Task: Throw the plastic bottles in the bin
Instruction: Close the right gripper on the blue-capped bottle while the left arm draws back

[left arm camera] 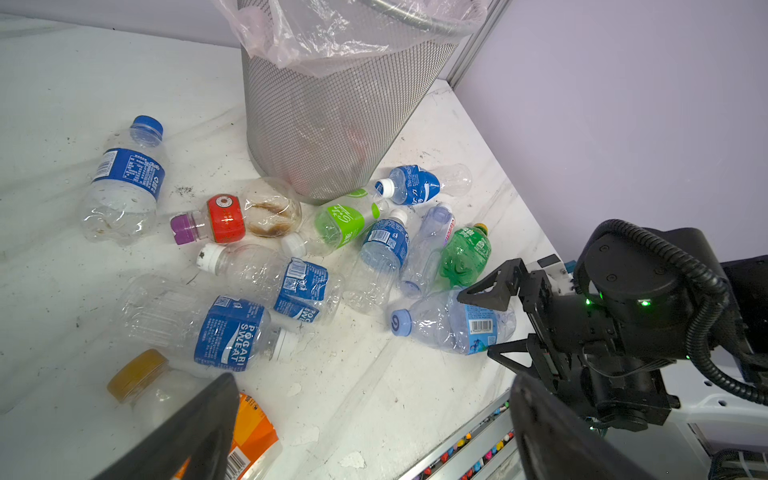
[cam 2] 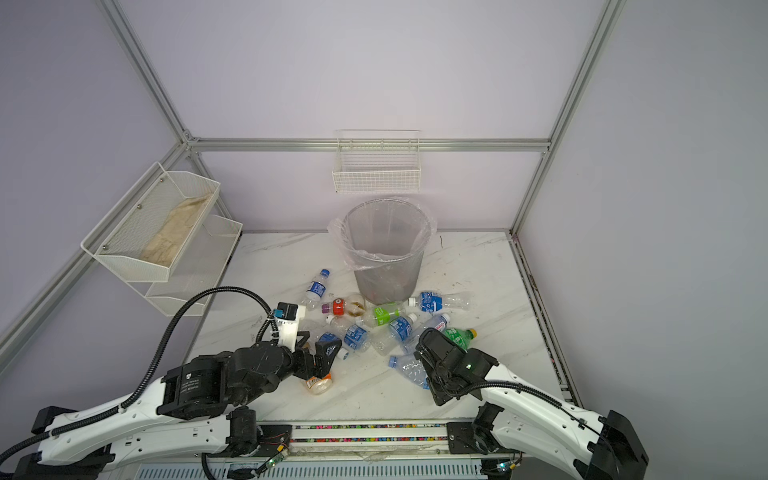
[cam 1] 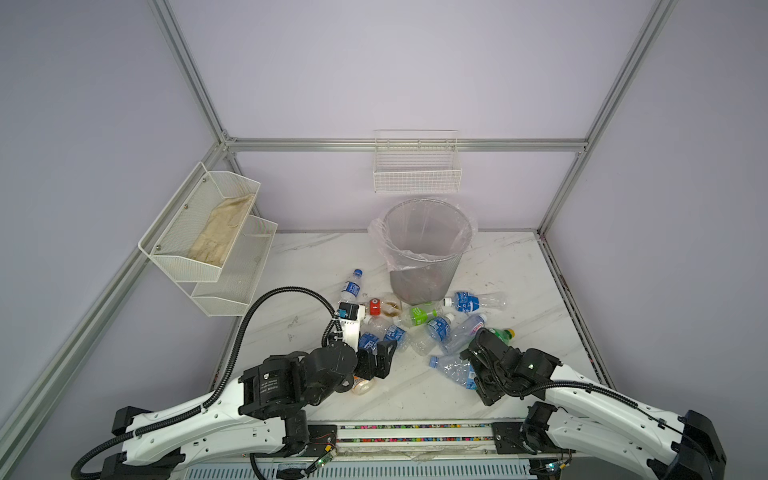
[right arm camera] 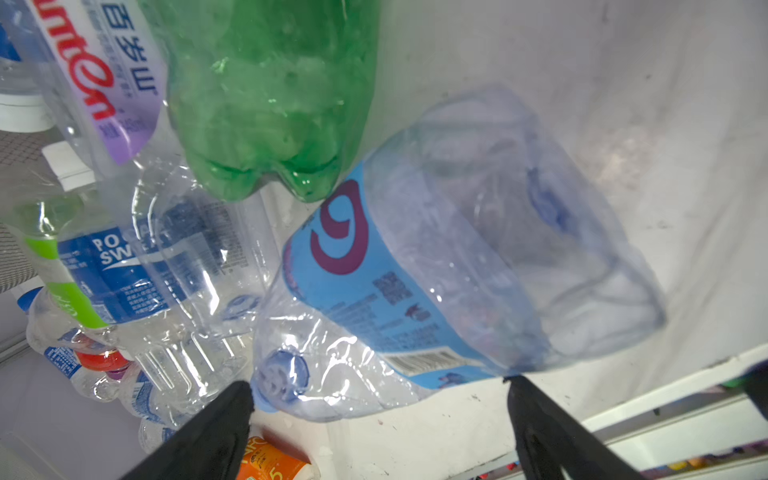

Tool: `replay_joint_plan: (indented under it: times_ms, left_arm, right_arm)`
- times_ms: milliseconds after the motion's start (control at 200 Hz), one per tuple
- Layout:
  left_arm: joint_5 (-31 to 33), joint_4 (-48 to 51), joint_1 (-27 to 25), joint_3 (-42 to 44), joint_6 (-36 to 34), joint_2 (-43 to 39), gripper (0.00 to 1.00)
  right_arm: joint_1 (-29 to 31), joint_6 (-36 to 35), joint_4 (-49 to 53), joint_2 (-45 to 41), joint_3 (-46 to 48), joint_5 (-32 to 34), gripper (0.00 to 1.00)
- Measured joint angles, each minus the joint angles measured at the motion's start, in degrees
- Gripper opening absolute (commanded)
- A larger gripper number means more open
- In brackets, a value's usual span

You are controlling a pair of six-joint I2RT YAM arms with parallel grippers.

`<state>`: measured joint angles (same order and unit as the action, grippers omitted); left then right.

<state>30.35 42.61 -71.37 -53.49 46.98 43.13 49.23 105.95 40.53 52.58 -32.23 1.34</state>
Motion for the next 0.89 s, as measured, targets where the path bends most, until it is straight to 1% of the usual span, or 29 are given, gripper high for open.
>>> replay_joint_plan:
  times_ms: [660,725,765,855,895]
  left_arm:
    - [0.39,1.22,0.0,1.66,0.0,-1.64,1.0]
    - [0.39,1.25,0.0,1.66,0.0,-1.79,1.0]
    - [0.39,1.29,0.0,1.66,0.0,-1.95,1.0]
    - [0.42,1.51,0.0,1.66,0.0,-2.43,1.0]
    - [0.44,1.7,0.0,1.66,0.0,-2.73,1.0]
  right_arm:
    - [-0.13,0.59,-2.62,5.03,2.25,0.31,0.96]
    - [-0.37,0.81,-3.48,5.9,2.25,0.59,0.91]
    - [-0.46,0.96,-4.26,6.29,2.25,0.83,0.86]
    - [-0.63,1.33,-5.88,6.64,2.25,1.36,0.67]
    - [-0.7,1.6,-6.01,6.64,2.36,1.38,0.6]
